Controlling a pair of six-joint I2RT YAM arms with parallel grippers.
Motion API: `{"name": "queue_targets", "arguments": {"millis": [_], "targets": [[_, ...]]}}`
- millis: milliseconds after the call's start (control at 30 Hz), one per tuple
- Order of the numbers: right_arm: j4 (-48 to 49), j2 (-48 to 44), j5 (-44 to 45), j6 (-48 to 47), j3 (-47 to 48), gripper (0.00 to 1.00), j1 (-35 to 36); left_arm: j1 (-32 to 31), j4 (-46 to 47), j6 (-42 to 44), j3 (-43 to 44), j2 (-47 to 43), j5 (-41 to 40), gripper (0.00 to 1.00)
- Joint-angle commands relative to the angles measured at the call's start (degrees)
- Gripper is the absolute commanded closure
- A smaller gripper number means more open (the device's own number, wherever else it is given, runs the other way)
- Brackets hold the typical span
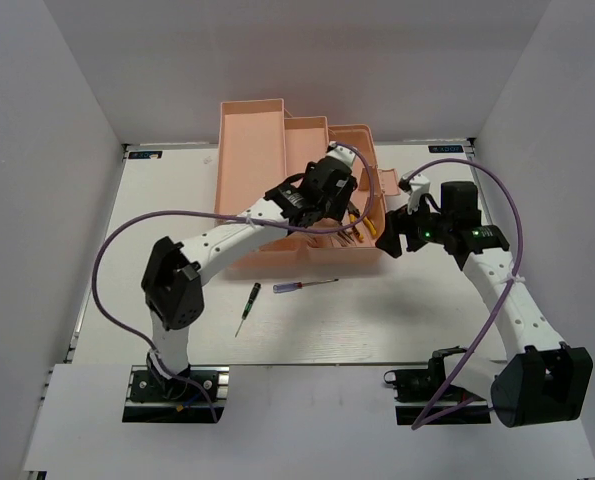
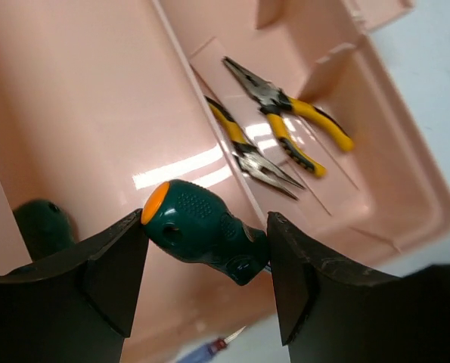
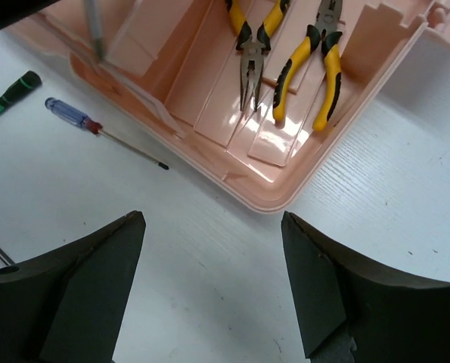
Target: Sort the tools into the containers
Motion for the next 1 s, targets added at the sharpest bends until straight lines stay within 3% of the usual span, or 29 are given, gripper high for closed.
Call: {"name": "queue_targets", "arguments": {"millis": [0, 133, 233, 300, 400, 567, 600, 667, 700, 733, 767, 833, 900, 933, 967], "targets": [[-1.2, -2.0, -3.1, -4.2, -0.3, 0.21, -0.4, 2.7, 0.3, 2.6, 6.4, 0.7, -4.6, 0.60], [-2.6, -1.7, -6.0, -6.3, -0.7, 0.18, -0.4, 4.7, -1.5, 5.0, 10.3, 3.3, -3.9, 0.52], [-4.7, -1.2, -10.1, -10.2, -0.5, 0.10, -0.3, 6.2, -3.3, 5.7, 13.4, 5.1, -2.5, 0.33], [-6.6, -1.1, -13.3, -14.1, -0.3, 0.10, -0.3, 6.8, -3.3, 6.2, 14.8, 5.1, -0.5, 0.17], [-9.8, -0.9, -18.3, -20.0, 0.2, 0.10, -0.3, 6.8, -3.3, 6.2, 17.4, 5.1, 1.6, 0.03], [-13.1, -0.9, -27.7, -31.8, -1.5, 0.10, 0.0, 6.8, -5.0, 6.2, 23.2, 4.6, 2.7, 0.00], [-14.2, -0.7, -33.2, -35.7, -2.1, 0.12, 0.1, 6.1, -5.0, 6.2, 23.2, 3.7, 2.7, 0.02], [-15.1, -0.2, -36.5, -44.5, -3.7, 0.18, 0.8, 5.5, -5.0, 5.1, 21.7, -1.3, 2.7, 0.22], [-17.1, 0.1, -40.6, -54.4, -4.3, 0.26, 1.1, 5.5, -5.0, 4.3, 20.0, -3.7, 3.7, 0.40], [-18.0, 0.7, -40.9, -57.1, -4.5, 0.31, 1.8, 5.5, -5.0, 3.6, 17.7, -6.7, 4.3, 0.88], [-18.3, 3.3, -40.9, -60.7, -4.1, 0.37, 3.7, 5.5, -5.0, 2.3, 10.8, -13.8, 4.8, 1.00], [-21.7, 7.0, -39.0, -67.9, -3.2, 0.49, 6.4, 4.9, -5.6, 1.5, 2.6, -21.5, 6.8, 1.00], [-21.5, 11.5, -35.7, -69.0, -1.6, 0.54, 10.1, 4.9, -9.1, -2.1, -10.8, -33.0, 7.9, 0.97], [-18.2, 12.4, -33.8, -68.1, -1.3, 0.56, 11.0, 4.9, -10.4, -3.4, -19.5, -36.7, 8.6, 0.87], [-16.0, 13.0, -31.7, -67.0, -1.5, 0.56, 11.8, 4.9, -12.2, -5.4, -23.2, -39.8, 9.2, 0.68]]}}
